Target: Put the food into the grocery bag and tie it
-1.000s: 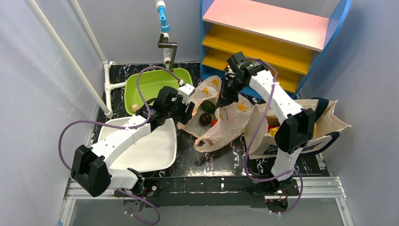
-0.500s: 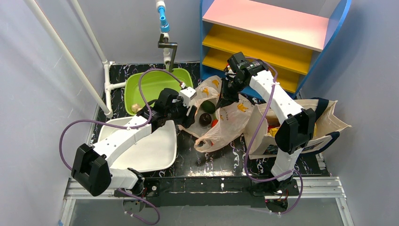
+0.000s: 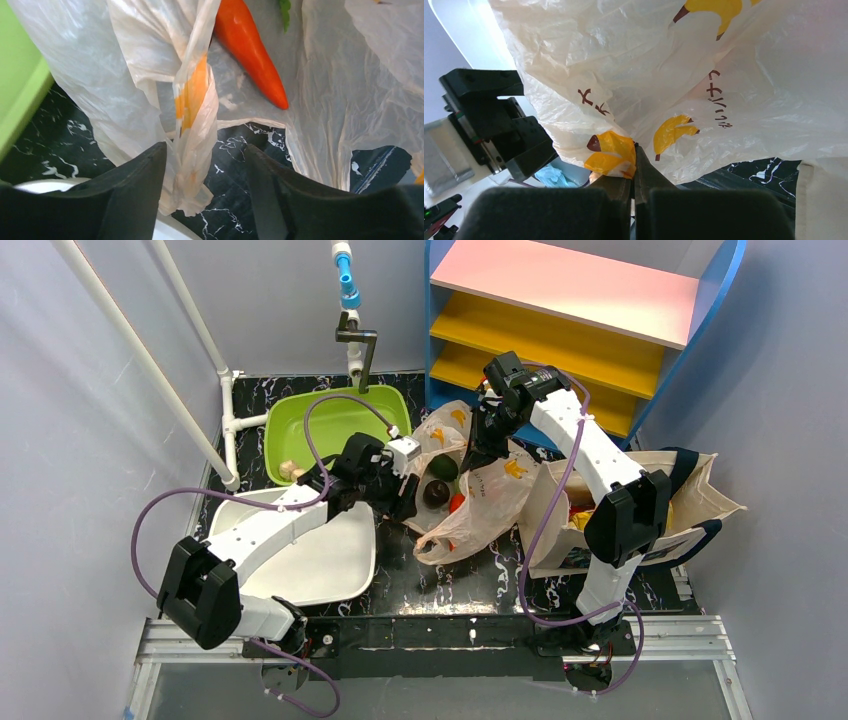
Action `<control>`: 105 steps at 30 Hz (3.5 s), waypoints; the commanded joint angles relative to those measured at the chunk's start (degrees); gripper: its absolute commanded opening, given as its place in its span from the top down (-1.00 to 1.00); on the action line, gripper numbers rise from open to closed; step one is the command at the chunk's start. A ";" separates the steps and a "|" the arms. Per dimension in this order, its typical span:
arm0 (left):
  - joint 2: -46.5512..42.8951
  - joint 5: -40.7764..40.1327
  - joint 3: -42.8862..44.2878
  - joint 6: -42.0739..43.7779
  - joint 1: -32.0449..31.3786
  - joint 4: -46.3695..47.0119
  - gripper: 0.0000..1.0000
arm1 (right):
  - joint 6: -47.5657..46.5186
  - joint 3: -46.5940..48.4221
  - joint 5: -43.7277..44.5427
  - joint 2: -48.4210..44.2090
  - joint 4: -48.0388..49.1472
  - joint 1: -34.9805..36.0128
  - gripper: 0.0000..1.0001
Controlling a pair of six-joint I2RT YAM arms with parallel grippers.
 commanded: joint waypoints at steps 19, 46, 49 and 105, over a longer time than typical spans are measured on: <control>-3.68 -7.19 16.58 -9.01 -0.22 -14.49 1.00 | 0.47 -1.43 -0.07 -3.37 3.16 -0.07 0.97; 3.63 -0.57 44.77 -42.69 -0.19 -28.58 1.00 | 1.37 9.46 6.64 -15.69 0.59 -0.98 -0.61; 5.30 0.22 47.40 -46.09 -0.19 -29.76 1.00 | 4.64 0.44 8.05 -25.35 7.02 0.20 -0.65; 19.24 -13.95 66.82 -79.82 -1.36 -22.33 1.00 | 12.13 -32.22 36.68 -45.36 32.04 49.21 -0.74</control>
